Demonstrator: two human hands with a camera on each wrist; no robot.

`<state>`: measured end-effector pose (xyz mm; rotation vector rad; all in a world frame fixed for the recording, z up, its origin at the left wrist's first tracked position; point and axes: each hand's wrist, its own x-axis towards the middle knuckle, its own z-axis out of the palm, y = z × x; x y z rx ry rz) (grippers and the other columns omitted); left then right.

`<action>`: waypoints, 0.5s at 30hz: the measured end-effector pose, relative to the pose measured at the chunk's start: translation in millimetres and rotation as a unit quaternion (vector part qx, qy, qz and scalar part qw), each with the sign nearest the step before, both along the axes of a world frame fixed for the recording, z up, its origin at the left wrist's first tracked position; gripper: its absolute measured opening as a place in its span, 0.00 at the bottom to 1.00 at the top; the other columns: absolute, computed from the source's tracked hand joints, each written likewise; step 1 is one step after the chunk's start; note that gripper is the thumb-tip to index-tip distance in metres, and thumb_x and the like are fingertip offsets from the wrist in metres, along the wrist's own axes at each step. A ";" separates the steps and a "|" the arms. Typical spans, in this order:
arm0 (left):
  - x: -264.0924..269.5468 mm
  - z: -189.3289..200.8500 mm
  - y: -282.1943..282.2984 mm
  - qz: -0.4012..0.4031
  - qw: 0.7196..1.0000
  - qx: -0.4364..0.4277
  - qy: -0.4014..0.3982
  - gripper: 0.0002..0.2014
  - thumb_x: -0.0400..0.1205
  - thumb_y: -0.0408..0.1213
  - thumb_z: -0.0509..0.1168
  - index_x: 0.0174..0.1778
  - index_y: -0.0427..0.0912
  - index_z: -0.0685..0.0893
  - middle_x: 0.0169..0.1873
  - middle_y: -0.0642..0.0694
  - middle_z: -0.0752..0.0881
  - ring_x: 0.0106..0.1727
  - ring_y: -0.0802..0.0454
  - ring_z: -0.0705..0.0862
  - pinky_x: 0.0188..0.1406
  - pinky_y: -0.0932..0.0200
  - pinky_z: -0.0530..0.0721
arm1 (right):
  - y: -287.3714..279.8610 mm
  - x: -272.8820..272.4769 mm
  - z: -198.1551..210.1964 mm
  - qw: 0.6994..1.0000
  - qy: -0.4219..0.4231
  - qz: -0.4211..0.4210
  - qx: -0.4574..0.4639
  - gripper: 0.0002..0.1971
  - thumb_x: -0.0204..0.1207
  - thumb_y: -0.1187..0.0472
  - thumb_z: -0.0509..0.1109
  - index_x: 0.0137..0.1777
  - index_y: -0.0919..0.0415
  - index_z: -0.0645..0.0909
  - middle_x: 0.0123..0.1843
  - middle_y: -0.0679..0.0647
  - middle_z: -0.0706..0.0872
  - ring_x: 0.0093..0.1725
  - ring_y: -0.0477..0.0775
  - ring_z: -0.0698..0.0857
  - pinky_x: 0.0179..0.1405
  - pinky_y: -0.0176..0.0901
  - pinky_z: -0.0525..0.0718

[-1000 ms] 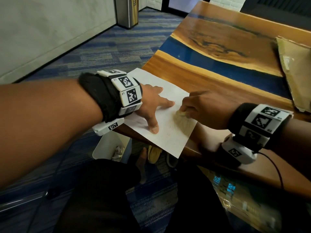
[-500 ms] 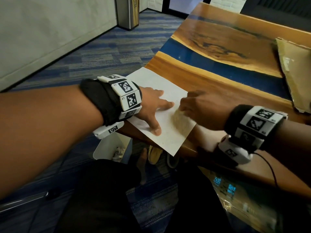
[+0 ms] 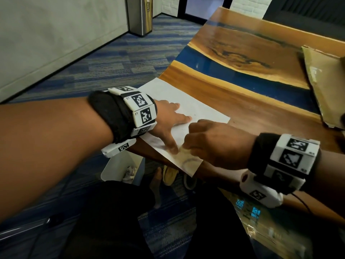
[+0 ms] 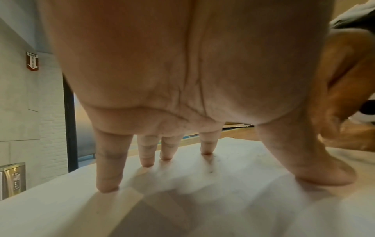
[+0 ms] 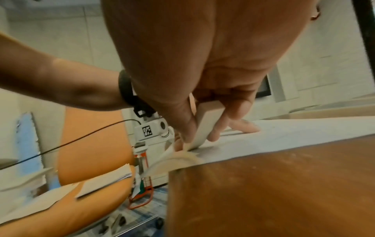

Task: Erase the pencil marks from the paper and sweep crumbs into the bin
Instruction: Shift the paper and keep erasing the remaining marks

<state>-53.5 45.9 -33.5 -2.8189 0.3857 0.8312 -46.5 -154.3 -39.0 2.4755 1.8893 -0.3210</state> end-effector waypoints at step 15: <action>1.2 2.8 -4.1 0.000 1.000 0.017 0.001 0.60 0.66 0.77 0.69 0.87 0.64 0.42 0.88 0.39 0.45 0.85 0.33 0.58 0.77 0.36 0.66 | -10.6 32.3 3.5 0.993 -0.045 -0.109 0.003 0.11 0.84 0.51 0.60 0.61 0.48 0.82 0.53 0.46 0.78 0.55 0.52 0.79 0.51 0.47 0.82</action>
